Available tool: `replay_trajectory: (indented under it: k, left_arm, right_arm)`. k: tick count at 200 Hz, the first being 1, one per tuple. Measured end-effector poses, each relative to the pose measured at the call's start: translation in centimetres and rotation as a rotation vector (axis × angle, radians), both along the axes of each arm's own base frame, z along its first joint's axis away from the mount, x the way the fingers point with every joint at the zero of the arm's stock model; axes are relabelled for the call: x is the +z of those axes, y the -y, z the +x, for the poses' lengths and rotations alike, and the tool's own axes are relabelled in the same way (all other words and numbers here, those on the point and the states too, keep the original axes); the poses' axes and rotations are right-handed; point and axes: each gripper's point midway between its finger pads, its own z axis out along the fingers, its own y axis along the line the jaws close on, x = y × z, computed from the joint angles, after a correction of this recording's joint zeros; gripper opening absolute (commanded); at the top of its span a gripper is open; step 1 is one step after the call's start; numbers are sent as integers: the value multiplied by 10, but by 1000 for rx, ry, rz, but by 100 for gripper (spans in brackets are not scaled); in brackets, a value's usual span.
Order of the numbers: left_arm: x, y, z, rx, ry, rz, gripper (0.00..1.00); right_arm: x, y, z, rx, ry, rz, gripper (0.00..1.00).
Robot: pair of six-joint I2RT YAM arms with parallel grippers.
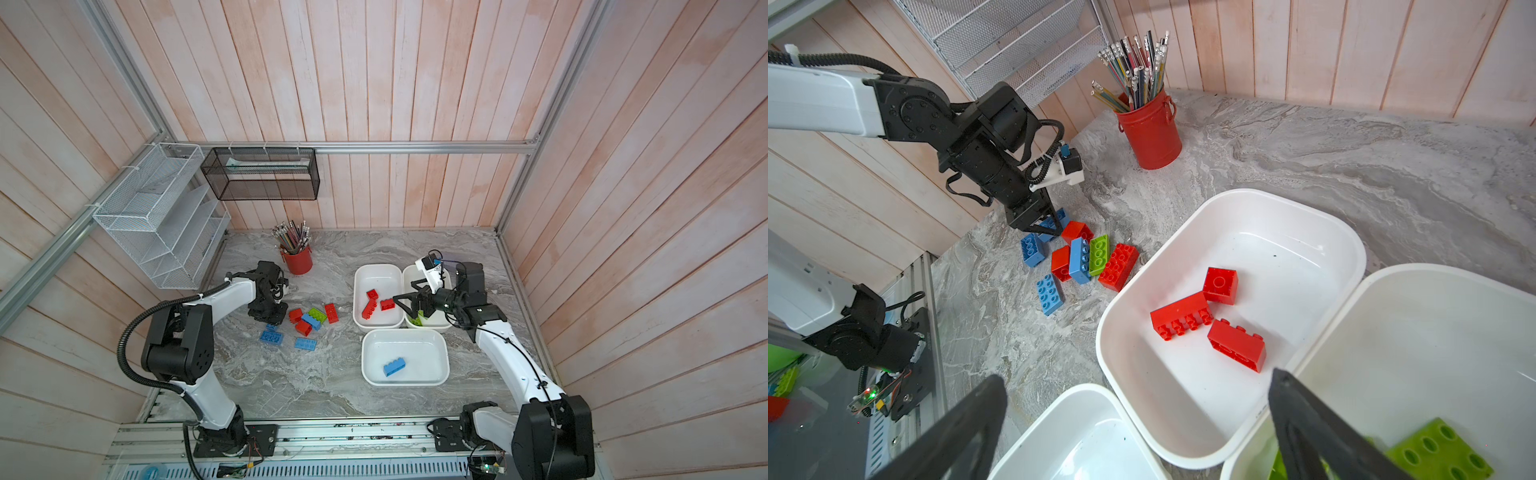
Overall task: Sort the legos into containers by color
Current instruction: 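Carry the blue brick with the left gripper into the near bin and release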
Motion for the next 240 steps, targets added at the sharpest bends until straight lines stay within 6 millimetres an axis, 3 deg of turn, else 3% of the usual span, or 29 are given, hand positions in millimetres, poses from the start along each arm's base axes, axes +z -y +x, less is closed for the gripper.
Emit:
replay_trajectory:
  k: [24, 45, 58, 71, 93, 130, 162, 206, 220, 240]
  left_arm:
    - [31, 4, 7, 19, 59, -30, 32]
    - [85, 19, 25, 27, 186, -77, 32]
    - [121, 46, 34, -3, 276, -137, 33]
    - [153, 87, 33, -64, 345, -225, 32]
    - [177, 158, 14, -170, 360, -366, 32]
    - [163, 268, -44, -330, 227, -561, 32]
    - [128, 328, -88, -409, 89, -619, 32]
    - [74, 362, -120, -453, -27, -578, 36]
    - [61, 363, -126, -452, -55, -558, 52]
    - [58, 364, -129, -455, -54, -545, 70]
  right_arm:
    - [0, 0, 0, -1, 1, 0, 98]
    - [0, 1, 1, -3, 1, -1, 98]
    - [0, 2, 2, -8, 3, -3, 98]
    - [-1, 6, 4, -19, 6, -7, 98]
    - [-4, 22, 10, -62, -4, -13, 98]
    - [2, 38, 10, -110, 7, -18, 98]
    - [5, 47, 10, -139, 11, -20, 98]
    - [11, 48, 7, -143, 28, -19, 98]
    - [12, 48, 6, -143, 31, -19, 98]
    - [12, 48, 5, -143, 29, -19, 98]
